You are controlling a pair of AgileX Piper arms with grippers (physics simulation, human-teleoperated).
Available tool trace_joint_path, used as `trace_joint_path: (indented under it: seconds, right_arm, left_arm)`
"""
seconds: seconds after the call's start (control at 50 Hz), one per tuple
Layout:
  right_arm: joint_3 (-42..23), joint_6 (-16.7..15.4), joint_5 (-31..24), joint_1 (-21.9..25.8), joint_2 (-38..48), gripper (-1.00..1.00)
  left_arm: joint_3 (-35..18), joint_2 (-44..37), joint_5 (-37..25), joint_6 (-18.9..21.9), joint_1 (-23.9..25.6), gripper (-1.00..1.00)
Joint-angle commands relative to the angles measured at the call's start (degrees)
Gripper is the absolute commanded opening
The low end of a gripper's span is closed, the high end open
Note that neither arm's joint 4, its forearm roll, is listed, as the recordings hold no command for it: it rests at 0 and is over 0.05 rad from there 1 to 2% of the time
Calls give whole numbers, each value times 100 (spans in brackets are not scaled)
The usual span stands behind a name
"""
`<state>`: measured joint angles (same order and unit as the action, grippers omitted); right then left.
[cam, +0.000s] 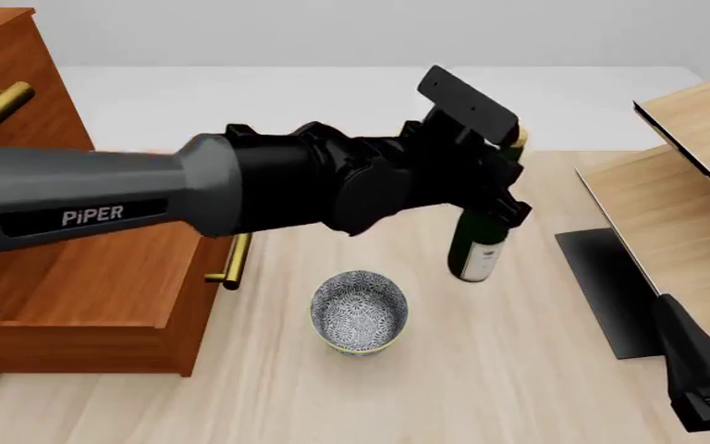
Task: Put the wine bottle in the bottom drawer of the cabinet.
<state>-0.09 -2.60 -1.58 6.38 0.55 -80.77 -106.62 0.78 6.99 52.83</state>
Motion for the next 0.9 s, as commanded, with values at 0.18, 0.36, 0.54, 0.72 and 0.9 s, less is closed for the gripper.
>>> trace_joint_path:
  seconds: [0.18,0.36,0.54,0.72,0.9]
  right_arm:
    - [4,-4,3,-15,18,100]
    - [3,-31,4,18,21,100]
    - [5,-14,82,9,118,100]
    - [6,-15,71,53,104,100]
    - [6,-35,114,70,159,100]
  left_arm:
    - [-121,895,-396,237,-110,-100]
    - [-255,1309,-722,385,-315,-100]
    - [-379,1817,-1147,539,-575,-100]
    - [-244,2584,-1459,562,-955,-100]
    - [-129,3038,-1567,666,-1235,-100]
